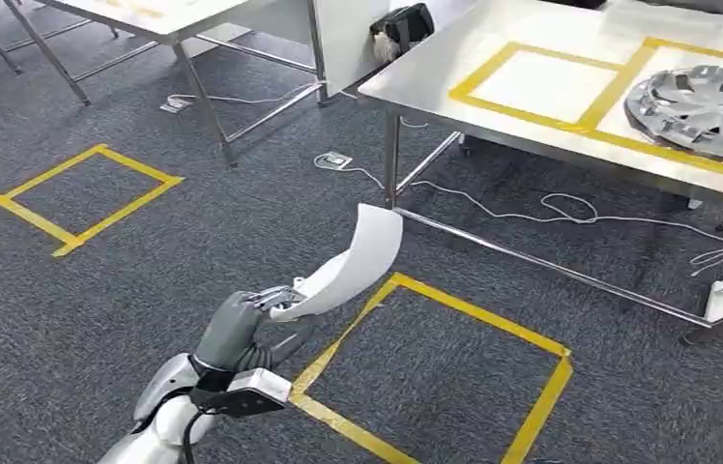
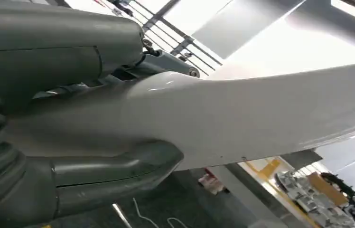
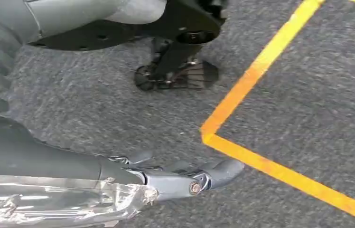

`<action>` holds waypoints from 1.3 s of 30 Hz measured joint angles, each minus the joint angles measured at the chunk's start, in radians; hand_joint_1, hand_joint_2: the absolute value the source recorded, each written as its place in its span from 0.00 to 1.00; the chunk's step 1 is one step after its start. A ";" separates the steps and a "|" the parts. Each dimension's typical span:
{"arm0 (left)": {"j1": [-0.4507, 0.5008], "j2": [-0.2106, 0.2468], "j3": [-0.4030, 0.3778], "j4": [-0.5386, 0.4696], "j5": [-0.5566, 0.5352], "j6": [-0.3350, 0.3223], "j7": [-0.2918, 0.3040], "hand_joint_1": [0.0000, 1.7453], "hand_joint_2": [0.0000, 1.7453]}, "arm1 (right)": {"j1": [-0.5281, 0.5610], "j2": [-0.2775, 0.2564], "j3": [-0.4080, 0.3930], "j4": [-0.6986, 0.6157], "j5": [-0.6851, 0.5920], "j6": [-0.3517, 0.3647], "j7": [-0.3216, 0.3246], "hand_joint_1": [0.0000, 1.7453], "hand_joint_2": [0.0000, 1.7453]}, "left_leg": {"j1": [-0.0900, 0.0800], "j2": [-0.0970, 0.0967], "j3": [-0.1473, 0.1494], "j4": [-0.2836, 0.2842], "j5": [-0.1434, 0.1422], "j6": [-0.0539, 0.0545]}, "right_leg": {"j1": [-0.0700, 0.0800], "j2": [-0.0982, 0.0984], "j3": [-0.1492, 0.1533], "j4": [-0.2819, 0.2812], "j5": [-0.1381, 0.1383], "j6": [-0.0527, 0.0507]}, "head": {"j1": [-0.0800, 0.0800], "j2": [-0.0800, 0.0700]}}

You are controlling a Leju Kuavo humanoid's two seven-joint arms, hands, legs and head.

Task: Take the parts from the cabinet and place them on the table.

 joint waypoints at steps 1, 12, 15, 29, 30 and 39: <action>0.003 0.001 0.000 0.000 0.000 0.000 0.000 1.00 1.00 | 0.000 0.000 0.000 0.000 0.000 0.001 0.000 0.00 1.00 | 0.000 0.000 -0.056 0.074 -0.016 -0.002 | 0.000 0.005 0.009 0.000 -0.009 0.000 | 0.001 0.000; 0.001 0.004 0.000 0.001 0.000 0.000 0.000 1.00 1.00 | 0.005 0.003 0.000 0.001 0.008 0.005 0.000 0.00 1.00 | 0.005 -0.020 0.025 -0.216 0.173 0.041 | -0.002 0.045 0.112 -0.017 -0.091 0.051 | -0.001 0.000; 0.002 0.002 0.000 0.001 -0.001 -0.001 0.000 1.00 1.00 | -0.003 0.003 0.000 0.001 0.012 0.006 -0.001 0.00 1.00 | -0.001 0.002 0.055 -0.216 0.145 0.054 | 0.000 0.003 -0.015 0.191 -0.125 0.055 | 0.002 0.000; -0.011 -0.002 -0.004 0.003 -0.002 -0.003 0.000 1.00 1.00 | -0.001 0.003 0.000 0.000 0.020 0.006 -0.001 0.00 1.00 | -0.004 0.028 0.178 -0.112 0.029 0.010 | 0.012 -0.010 -0.005 -0.004 0.023 -0.006 | -0.011 0.000; -0.011 -0.002 -0.005 0.004 -0.003 -0.004 0.000 1.00 1.00 | -0.005 0.003 0.000 0.000 0.021 0.006 0.000 0.00 1.00 | -0.002 0.018 0.128 -0.046 0.008 0.005 | 0.010 0.005 0.000 -0.005 0.018 -0.007 | -0.011 0.000; -0.015 0.010 -0.006 0.010 -0.013 -0.013 0.017 1.00 1.00 | 0.001 0.008 0.000 0.000 0.040 0.010 0.000 0.00 1.00 | 0.023 -0.051 0.017 -0.202 0.133 -0.016 | -0.013 0.124 0.047 -0.001 -0.056 0.042 | -0.026 0.000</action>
